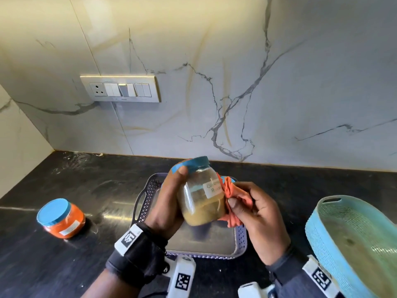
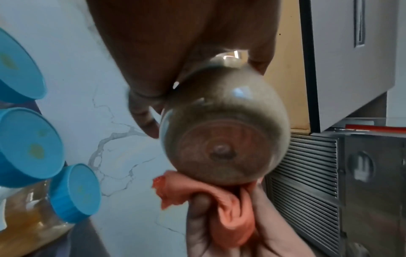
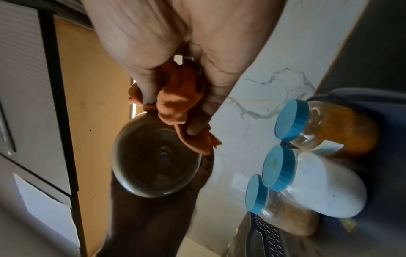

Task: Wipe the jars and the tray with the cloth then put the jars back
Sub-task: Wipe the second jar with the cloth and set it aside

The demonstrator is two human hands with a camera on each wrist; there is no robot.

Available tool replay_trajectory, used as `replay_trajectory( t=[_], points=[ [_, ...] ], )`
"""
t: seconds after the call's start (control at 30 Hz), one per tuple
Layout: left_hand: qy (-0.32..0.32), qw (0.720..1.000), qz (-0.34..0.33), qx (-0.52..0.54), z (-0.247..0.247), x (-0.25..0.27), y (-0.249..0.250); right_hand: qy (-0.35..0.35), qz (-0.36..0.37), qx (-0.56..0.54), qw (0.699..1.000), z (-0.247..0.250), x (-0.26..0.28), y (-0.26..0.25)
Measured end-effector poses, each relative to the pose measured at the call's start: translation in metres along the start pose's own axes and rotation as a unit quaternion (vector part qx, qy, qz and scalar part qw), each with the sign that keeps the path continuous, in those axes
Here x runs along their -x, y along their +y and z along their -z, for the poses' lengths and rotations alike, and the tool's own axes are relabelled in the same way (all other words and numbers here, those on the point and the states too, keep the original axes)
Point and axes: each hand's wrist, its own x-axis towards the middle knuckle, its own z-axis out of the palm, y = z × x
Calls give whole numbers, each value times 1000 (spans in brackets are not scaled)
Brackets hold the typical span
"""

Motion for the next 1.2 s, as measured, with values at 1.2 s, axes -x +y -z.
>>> replay_trajectory(
  t=[1.2],
  points=[
    [52, 988, -85, -119, 4, 3, -9, -170, 339, 399, 835, -12, -14, -25]
  ],
)
